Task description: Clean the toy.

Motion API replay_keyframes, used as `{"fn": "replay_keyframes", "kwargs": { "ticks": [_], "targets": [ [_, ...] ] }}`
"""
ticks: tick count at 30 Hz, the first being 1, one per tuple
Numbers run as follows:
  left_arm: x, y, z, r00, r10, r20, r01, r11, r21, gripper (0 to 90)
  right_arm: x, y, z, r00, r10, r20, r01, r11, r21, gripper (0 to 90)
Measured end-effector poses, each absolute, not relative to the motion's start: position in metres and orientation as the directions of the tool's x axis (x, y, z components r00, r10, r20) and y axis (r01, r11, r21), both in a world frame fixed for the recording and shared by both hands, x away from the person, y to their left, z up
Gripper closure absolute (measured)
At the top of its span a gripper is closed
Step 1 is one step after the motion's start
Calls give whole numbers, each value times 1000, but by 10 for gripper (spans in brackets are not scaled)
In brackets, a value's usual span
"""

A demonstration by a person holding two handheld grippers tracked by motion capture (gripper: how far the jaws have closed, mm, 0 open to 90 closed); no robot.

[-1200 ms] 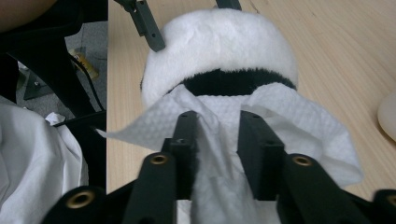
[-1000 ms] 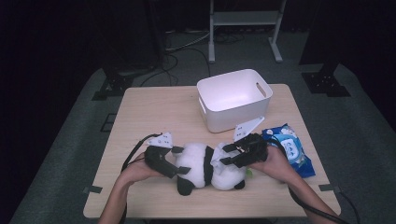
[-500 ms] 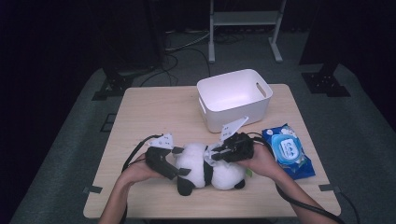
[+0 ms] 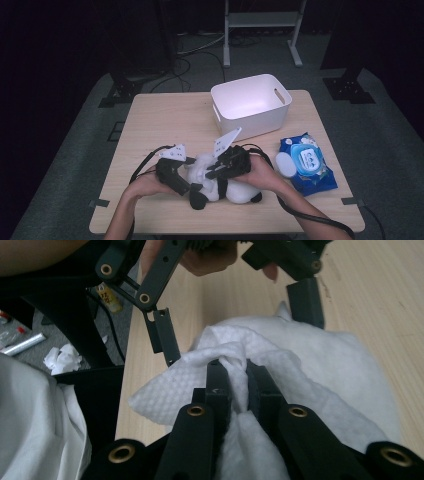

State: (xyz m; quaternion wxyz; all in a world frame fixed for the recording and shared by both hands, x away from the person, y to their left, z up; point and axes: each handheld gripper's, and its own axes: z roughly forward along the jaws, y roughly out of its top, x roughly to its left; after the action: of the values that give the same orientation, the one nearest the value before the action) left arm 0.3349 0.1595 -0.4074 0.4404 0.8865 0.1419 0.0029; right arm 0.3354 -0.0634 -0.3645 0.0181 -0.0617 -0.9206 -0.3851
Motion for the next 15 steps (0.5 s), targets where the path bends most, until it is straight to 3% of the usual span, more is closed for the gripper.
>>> {"fn": "replay_keyframes", "kwargs": {
  "ticks": [15],
  "targets": [
    [336,158,-408,957,268,-112,254,-582,773,35,313,-125,-366,-988,143,57,145,742,655,821]
  ]
}}
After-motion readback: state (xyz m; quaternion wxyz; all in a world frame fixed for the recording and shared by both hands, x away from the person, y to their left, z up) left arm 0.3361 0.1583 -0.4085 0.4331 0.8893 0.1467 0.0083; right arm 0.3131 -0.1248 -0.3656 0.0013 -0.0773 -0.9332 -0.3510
